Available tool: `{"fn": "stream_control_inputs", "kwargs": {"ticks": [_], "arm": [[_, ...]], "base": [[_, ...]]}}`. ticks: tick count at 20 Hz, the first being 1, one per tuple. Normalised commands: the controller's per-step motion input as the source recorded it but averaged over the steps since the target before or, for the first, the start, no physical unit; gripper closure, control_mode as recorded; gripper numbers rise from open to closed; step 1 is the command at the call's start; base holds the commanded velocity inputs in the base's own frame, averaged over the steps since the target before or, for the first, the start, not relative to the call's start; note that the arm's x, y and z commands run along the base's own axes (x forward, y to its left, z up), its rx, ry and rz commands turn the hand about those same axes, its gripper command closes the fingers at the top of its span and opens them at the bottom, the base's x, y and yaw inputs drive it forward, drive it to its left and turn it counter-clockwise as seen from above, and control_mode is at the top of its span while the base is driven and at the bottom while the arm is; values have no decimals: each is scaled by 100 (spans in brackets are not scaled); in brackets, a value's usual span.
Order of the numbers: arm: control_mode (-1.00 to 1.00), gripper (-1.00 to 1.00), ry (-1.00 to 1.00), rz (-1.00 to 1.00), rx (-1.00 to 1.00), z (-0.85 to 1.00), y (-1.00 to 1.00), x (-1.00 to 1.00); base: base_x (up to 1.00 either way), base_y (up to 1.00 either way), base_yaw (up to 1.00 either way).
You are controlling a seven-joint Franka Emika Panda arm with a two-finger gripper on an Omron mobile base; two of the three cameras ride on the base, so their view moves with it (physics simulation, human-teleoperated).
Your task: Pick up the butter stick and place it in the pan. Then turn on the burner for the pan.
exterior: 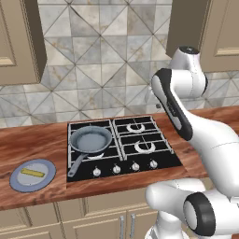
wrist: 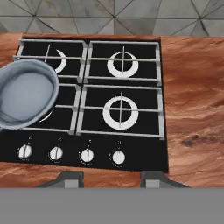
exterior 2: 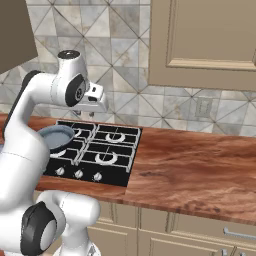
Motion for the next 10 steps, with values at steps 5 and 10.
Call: {"fn": "stream_control_inputs", "kwargs": {"ticks": [5,10], "arm": [[-100,-100,1,3,0,-4,24,-23],[-100,-100,6,14,0,-17,52,-23]], "base": [[0,0,0],[0,0,0]]}}
